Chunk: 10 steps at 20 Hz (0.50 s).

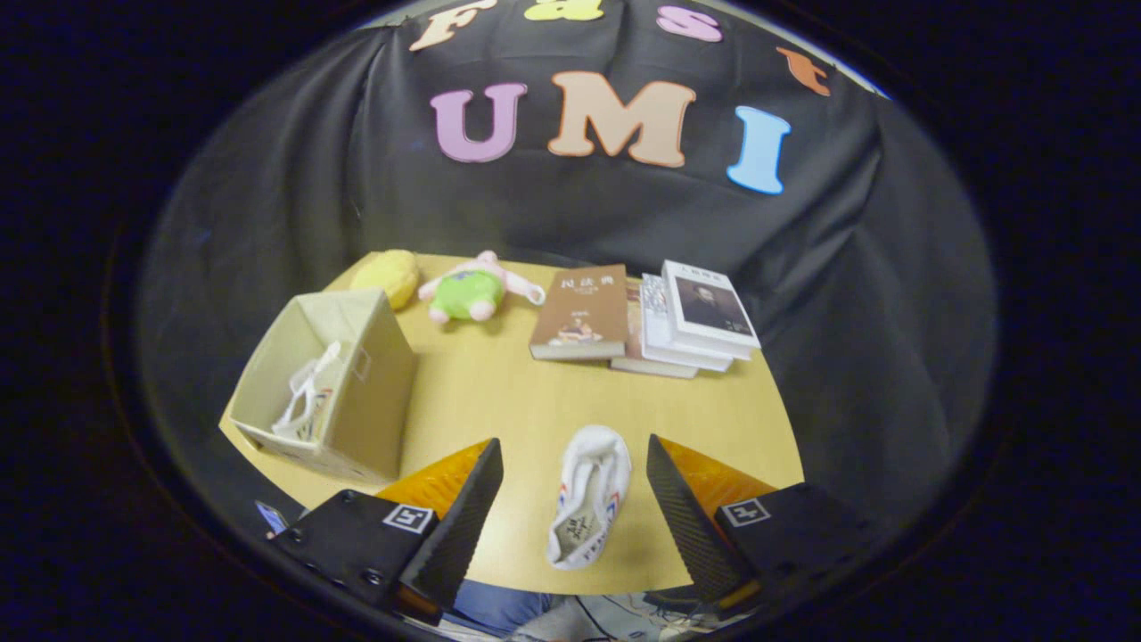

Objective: Open the storage box then place both shoes into the box .Put the left shoe in first, then the right shoe, with the right side of both shoes facing outward in a uniform manner.

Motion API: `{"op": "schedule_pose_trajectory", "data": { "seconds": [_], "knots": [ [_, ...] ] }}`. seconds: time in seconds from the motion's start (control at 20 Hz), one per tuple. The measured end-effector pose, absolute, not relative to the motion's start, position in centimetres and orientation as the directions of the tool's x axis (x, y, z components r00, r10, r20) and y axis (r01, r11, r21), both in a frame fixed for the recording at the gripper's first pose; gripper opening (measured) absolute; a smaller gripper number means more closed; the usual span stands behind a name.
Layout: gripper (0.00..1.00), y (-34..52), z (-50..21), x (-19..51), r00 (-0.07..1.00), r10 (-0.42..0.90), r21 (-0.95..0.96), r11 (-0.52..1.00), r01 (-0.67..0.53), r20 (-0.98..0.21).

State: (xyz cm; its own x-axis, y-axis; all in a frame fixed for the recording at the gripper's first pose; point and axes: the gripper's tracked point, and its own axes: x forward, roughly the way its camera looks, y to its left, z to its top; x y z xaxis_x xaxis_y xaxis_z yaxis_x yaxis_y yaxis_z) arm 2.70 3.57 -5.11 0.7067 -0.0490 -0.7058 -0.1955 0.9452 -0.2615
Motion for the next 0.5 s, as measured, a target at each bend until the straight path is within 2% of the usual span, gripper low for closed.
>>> {"op": "schedule_pose_trajectory", "data": {
  "seconds": [0.3,0.5],
  "knots": [
    [1.00,-3.4,-12.9,2.1,0.595,-0.142,-0.313,0.930,-0.194,-0.791],
    [0.98,-4.4,-16.4,1.1,0.522,-0.162,-0.323,0.917,-0.233,-0.837]
  ]
}}
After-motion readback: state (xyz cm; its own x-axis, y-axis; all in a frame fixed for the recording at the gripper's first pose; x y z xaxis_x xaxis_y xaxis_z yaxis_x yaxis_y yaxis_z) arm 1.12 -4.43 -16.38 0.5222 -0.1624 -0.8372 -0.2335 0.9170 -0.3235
